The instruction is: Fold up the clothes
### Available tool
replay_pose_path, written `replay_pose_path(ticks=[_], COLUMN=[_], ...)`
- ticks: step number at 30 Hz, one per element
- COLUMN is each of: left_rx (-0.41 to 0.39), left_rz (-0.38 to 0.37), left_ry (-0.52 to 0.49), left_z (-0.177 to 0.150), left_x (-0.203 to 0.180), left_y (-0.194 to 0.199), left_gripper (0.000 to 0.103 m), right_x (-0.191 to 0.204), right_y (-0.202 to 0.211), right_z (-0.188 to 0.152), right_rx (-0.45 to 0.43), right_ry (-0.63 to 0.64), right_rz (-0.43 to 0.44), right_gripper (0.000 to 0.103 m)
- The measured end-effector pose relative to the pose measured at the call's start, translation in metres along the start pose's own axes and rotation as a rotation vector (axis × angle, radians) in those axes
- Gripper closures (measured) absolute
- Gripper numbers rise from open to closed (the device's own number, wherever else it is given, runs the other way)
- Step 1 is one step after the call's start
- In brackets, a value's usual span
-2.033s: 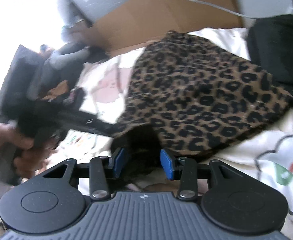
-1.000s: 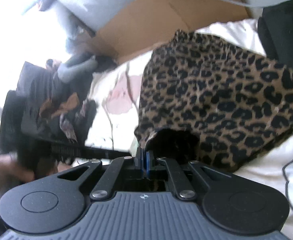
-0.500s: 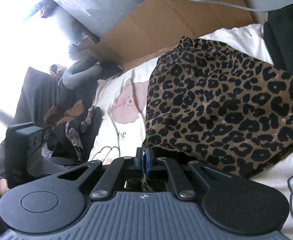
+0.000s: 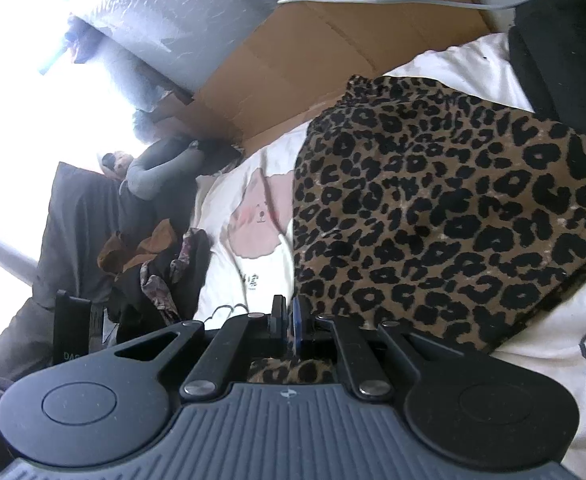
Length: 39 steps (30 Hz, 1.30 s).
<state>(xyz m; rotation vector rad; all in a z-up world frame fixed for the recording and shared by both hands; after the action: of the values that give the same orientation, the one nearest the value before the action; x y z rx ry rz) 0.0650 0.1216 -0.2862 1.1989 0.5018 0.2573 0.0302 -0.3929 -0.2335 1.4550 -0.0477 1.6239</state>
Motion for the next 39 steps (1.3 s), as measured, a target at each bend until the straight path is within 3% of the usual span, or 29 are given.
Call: replay_pose_path(ticks=[4, 8, 15, 19, 23, 25, 33, 39], left_rx=[0.006, 0.002, -0.084, -0.077, -0.03, 0.009, 0.07, 0.031], left_rz=[0.018, 0.053, -0.003, -0.043, -0.078, -0.06, -0.015, -0.049], left_ry=[0.041, 0.004, -0.006, -0.065, -0.062, -0.075, -0.015, 0.154], left_z=[-0.005, -0.005, 0.016, 0.028, 0.025, 0.02, -0.006, -0.014], left_x=[0.006, 0.005, -0.006, -0.032, -0.049, -0.055, -0.046, -0.024], left_y=[0.001, 0.017, 0.032, 0.015, -0.005, -0.014, -0.012, 0.004], left_gripper=[0.098, 0.093, 0.088, 0.088, 0.088, 0.088, 0.088, 0.08], right_x=[-0.008, -0.013, -0.017, -0.02, -0.026, -0.029, -0.032, -0.032], right_y=[0.0, -0.002, -0.001, 0.004, 0.007, 0.007, 0.011, 0.011], right_z=[-0.004, -0.007, -0.007, -0.009, -0.01, -0.009, -0.008, -0.013], right_rx=[0.004, 0.015, -0.002, -0.025, -0.03, -0.03, -0.044, -0.041], right_ry=[-0.013, -0.017, -0.03, -0.034, -0.041, -0.047, -0.055, -0.054], right_rz=[-0.025, -0.042, -0.064, -0.087, -0.101, -0.109, -0.117, -0.12], right_gripper=[0.1, 0.1, 0.098, 0.077, 0.075, 0.075, 0.075, 0.075])
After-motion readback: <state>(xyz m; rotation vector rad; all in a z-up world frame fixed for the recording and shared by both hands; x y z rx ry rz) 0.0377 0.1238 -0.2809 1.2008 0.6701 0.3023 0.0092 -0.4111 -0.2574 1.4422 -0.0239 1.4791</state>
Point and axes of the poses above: each gripper's, at about its wrist camera, not at the fingertips, and y roughly against the way its jaws point, x to its left, z to its top, the point moved 1 cm from there along -y, roughly the way its jaws point, and after that the axes turned 12 degrees about -y, right-handed, at the moved point
